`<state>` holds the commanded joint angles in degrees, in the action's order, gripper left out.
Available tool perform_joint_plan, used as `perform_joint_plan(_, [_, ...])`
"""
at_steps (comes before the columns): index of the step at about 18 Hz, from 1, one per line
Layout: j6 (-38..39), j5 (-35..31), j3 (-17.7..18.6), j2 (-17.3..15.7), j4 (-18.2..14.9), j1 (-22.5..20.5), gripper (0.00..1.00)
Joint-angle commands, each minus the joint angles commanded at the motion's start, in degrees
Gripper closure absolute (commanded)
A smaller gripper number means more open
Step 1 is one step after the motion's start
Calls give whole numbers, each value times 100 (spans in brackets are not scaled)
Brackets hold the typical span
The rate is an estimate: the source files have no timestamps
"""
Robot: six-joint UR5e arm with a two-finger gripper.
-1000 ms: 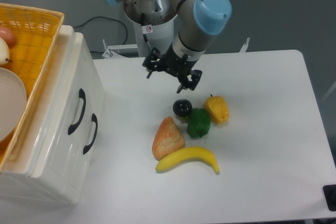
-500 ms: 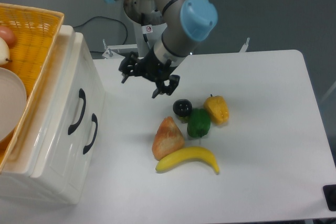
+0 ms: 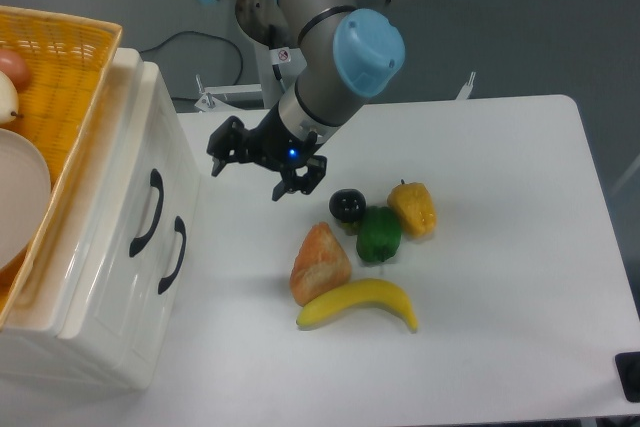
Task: Slide open the top white drawer
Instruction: 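Move the gripper toward the handle of the upper white drawer, then lower the gripper onto the upper drawer handle and close on it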
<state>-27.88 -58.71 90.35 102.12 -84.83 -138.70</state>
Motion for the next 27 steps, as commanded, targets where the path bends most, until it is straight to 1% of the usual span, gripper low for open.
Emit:
perform_joint_plan(2, [290, 0, 0, 114, 369, 237, 0])
perform_joint_plan(3, [396, -9, 0, 202, 484, 299, 0])
perform_joint_plan(4, [476, -9, 0, 237, 529, 378, 0])
perform_joint_plan(15, [714, -53, 53, 211, 520, 721, 0])
perform_joint_plan(27, [652, -70, 70, 282, 564, 818, 0])
